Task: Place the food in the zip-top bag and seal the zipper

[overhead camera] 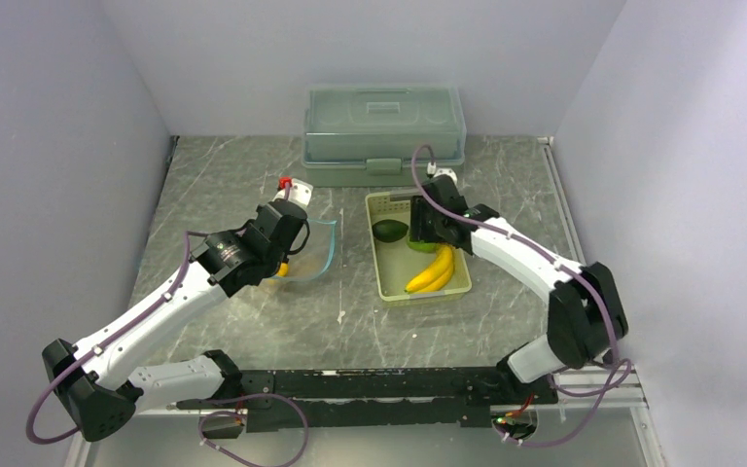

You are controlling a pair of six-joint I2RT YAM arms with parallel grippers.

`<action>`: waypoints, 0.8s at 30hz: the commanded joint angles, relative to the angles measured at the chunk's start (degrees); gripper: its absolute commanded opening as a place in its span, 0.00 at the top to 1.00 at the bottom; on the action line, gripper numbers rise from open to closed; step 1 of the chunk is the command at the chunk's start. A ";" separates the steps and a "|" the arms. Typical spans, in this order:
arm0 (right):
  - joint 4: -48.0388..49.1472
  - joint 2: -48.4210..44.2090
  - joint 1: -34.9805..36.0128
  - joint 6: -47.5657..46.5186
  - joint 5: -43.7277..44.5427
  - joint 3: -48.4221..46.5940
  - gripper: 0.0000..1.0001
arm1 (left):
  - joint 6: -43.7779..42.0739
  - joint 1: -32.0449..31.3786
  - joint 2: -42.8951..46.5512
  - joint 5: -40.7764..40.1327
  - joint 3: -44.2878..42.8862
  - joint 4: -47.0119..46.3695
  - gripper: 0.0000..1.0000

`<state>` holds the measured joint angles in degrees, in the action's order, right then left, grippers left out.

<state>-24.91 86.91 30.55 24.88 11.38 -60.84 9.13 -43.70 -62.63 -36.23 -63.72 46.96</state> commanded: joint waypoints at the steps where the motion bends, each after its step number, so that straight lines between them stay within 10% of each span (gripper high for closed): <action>1: -1.36 -6.66 0.28 0.36 -0.34 -2.27 0.74 | 0.37 -0.18 0.36 -0.16 -0.60 -1.70 0.98; 24: 10.29 -20.34 17.73 1.84 -11.05 -5.28 0.71 | 0.46 -0.23 -0.48 0.26 -0.70 -1.45 0.98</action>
<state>-21.41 67.48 43.86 25.87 2.55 -62.74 9.15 -43.70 -62.92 -36.23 -63.72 46.96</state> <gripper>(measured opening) 0.585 0.028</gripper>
